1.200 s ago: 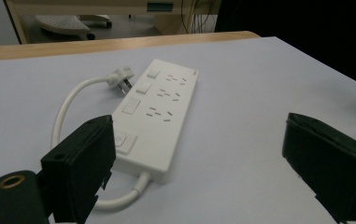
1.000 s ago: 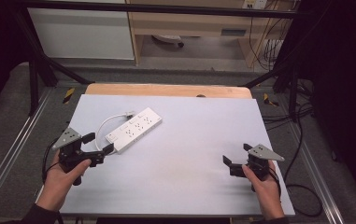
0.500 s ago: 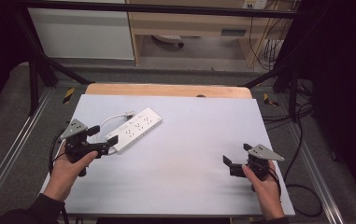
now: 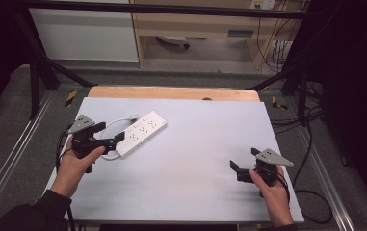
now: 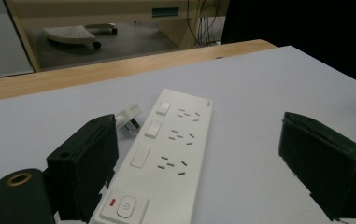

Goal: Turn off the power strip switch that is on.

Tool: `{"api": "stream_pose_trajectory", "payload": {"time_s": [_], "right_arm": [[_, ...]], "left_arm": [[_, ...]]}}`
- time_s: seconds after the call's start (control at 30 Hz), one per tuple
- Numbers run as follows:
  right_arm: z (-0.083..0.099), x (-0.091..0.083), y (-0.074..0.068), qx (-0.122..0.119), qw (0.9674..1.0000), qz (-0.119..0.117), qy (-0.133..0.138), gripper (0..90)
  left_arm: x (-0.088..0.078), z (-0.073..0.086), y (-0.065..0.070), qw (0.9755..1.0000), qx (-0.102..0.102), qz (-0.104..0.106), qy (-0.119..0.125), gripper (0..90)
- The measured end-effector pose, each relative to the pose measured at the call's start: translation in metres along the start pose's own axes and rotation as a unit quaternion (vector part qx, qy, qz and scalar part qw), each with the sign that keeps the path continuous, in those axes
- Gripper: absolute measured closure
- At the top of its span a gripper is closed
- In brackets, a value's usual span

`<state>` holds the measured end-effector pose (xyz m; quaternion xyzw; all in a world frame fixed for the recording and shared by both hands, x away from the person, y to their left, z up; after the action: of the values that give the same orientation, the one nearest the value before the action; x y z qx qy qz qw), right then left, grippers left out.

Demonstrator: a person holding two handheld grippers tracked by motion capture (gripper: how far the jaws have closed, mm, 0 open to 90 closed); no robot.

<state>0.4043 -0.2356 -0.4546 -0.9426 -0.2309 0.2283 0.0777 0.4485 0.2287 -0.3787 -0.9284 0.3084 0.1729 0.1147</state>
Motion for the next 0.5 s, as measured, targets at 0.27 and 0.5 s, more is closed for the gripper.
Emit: {"api": "stream_pose_trajectory", "payload": {"time_s": [0.27, 0.5], "right_arm": [[-0.001, -0.001, -0.001, 0.004, 1.0, -0.002, 0.004, 2.8], [-0.001, -0.001, 0.0, 0.002, 1.0, 0.002, 0.003, 2.8]], "left_arm": [[0.011, -0.002, -0.007, 0.9999, 0.003, -0.011, -0.003, 12.0], [0.018, -0.007, -0.012, 0.9997, 0.003, -0.019, -0.018, 13.6]]}}
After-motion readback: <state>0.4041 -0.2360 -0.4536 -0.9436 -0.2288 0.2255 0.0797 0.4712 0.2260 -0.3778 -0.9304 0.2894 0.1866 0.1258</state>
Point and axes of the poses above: each handheld gripper's, and its own axes: x roughly forward along the jaws, z roughly out of its underside, y roughly to its right, the point moved 6 cm from there along x, roughly forward along the jaws, and after that the axes turned 14 degrees about x, right-handed, at the moved point
